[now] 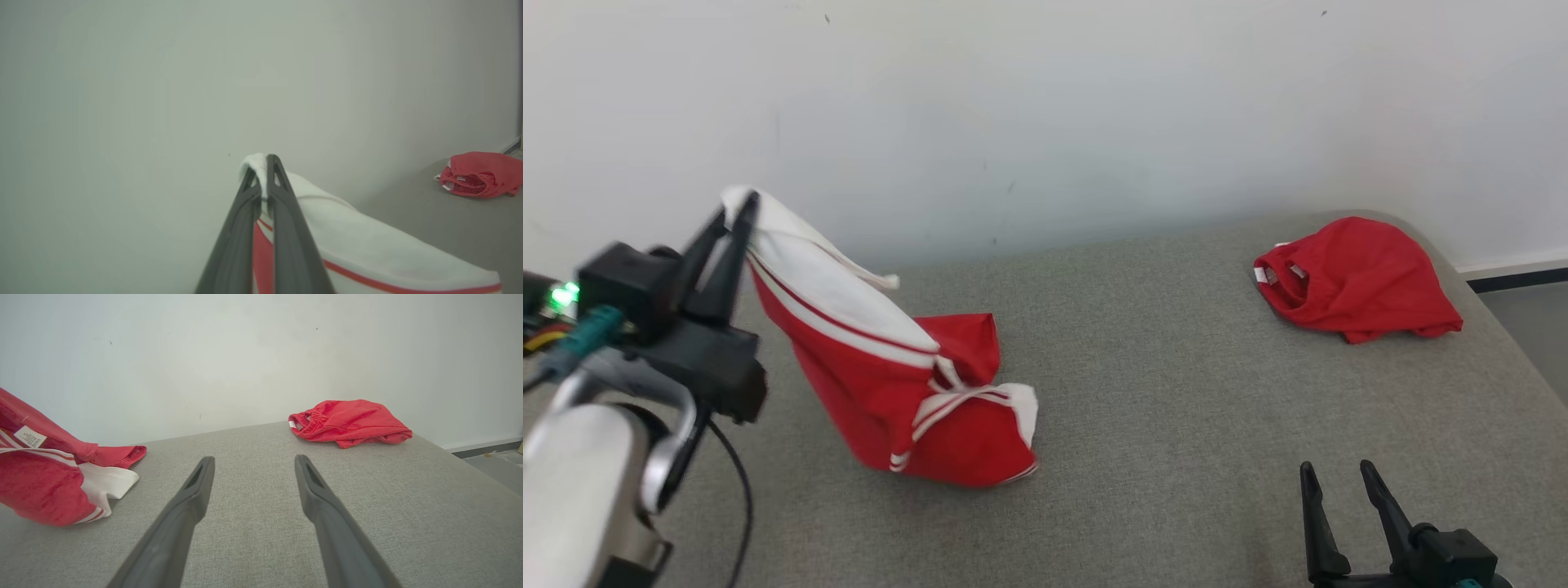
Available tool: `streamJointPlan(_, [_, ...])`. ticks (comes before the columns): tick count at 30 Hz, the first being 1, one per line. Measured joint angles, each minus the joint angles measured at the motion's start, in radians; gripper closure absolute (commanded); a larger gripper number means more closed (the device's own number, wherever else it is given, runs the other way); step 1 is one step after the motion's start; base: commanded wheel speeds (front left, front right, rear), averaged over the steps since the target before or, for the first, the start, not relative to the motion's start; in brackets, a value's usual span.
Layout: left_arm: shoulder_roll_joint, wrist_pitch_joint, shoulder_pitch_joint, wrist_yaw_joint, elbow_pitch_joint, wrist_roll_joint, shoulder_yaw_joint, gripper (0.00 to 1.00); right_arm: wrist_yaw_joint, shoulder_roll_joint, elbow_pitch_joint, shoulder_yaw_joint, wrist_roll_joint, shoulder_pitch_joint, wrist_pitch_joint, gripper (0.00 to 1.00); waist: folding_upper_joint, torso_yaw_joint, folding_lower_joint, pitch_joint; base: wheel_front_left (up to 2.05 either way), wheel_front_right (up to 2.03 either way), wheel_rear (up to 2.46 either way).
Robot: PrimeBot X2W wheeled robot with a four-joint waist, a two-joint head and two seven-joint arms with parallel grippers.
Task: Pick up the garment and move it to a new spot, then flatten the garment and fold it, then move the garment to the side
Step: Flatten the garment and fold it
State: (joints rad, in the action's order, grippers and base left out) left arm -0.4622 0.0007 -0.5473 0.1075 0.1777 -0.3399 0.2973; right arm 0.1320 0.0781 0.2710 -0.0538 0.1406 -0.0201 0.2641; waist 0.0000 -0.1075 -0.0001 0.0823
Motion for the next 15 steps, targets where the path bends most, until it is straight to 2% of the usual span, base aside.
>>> streamJointPlan(3, [-0.044,0.040,-0.018,-0.002,-0.065,-0.007,-0.027,1.00,0.000,-0.001,0.000,-0.001,0.000,-0.001,0.000,0.00,0.0000,-0.004,0.0000,-0.001,0.00,0.00,0.00])
streamJointPlan(7, [-0.057,0.072,-0.008,-0.012,-0.114,-0.018,-0.036,1.00,0.000,-0.004,-0.001,-0.002,0.000,-0.003,0.000,0.00,0.0001,-0.010,0.0000,-0.005,0.00,0.00,0.00])
streamJointPlan(11, [-0.042,0.072,0.064,-0.029,-0.116,-0.026,-0.017,1.00,0.000,-0.005,0.002,-0.002,0.000,-0.003,0.000,0.00,0.0000,-0.011,0.0000,-0.017,0.00,0.00,0.00])
streamJointPlan(15, [0.010,0.048,0.122,-0.047,-0.111,-0.040,0.004,1.00,0.000,-0.001,0.007,0.000,0.005,0.000,0.000,0.00,0.0000,-0.009,0.0001,-0.028,0.00,0.00,0.00])
